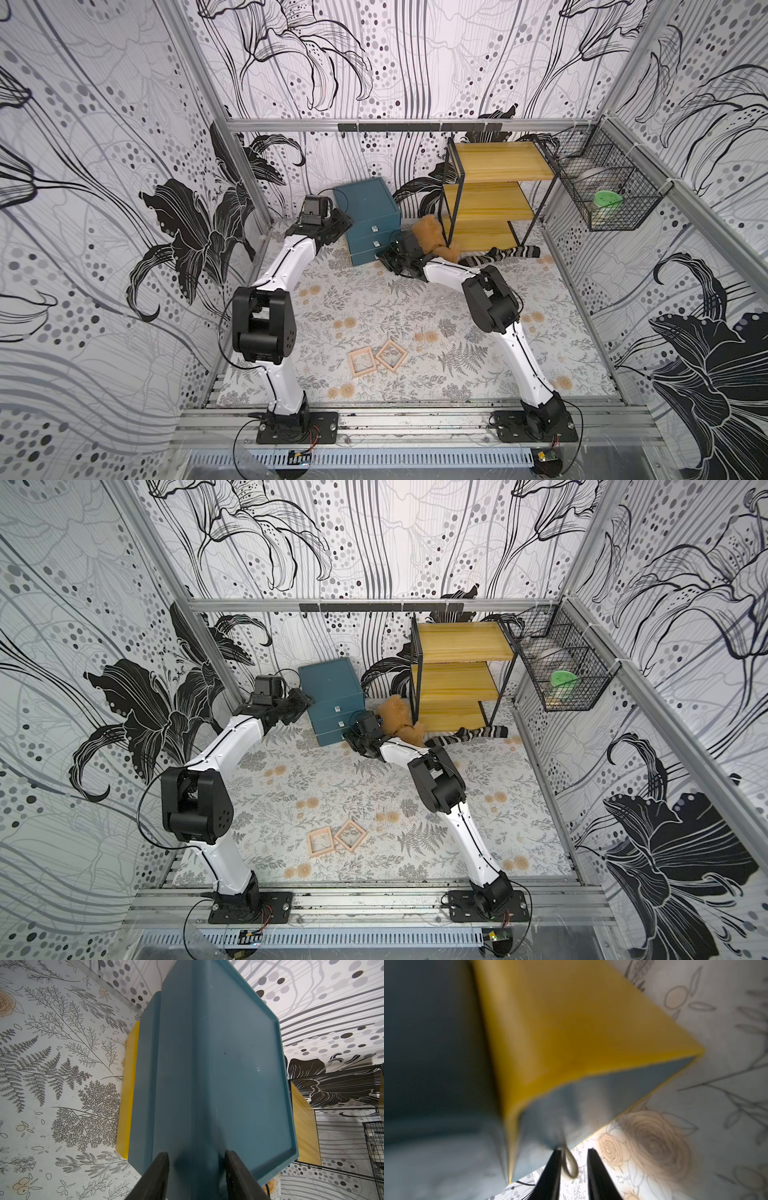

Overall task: Place the brooch boxes into the drawer by color
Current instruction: Open the drawer in the storage box.

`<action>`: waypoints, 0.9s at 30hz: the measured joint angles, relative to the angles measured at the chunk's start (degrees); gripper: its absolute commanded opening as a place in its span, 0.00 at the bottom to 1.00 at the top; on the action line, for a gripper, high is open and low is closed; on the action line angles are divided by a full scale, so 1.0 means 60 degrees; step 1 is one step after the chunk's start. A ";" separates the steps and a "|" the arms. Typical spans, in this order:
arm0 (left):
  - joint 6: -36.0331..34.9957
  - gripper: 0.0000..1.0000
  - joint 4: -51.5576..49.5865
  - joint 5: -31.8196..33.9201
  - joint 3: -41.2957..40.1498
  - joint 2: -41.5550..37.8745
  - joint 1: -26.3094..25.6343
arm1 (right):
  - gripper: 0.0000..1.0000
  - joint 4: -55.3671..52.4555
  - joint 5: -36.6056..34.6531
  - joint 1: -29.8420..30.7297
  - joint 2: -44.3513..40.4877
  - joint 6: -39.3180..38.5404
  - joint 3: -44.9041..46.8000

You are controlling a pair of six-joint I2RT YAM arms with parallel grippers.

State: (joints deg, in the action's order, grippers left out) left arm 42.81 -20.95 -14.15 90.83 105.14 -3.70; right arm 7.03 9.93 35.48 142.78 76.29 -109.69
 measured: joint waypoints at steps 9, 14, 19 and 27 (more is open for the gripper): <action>0.0000 0.48 0.0007 -0.0004 0.0000 0.0000 0.0000 | 0.12 0.0000 0.0036 0.0000 0.0168 0.0175 -0.0251; 0.0000 0.48 0.0007 0.0000 0.0000 0.0000 0.0000 | 0.01 0.0565 -0.0026 0.0011 0.0102 0.0503 0.0117; 0.0000 0.48 0.0007 0.0000 0.0000 0.0000 0.0000 | 0.00 0.0922 -0.0120 0.0040 0.0022 0.0685 0.0361; 0.0000 0.48 0.0007 0.0004 0.0000 0.0000 0.0000 | 0.00 0.0834 -0.0452 0.0204 -0.0346 0.0696 0.0834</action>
State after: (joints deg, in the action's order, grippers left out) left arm 42.81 -20.91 -14.13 90.83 105.14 -3.70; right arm 12.03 7.22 36.71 140.70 80.47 -104.68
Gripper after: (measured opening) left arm 0.479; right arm 0.059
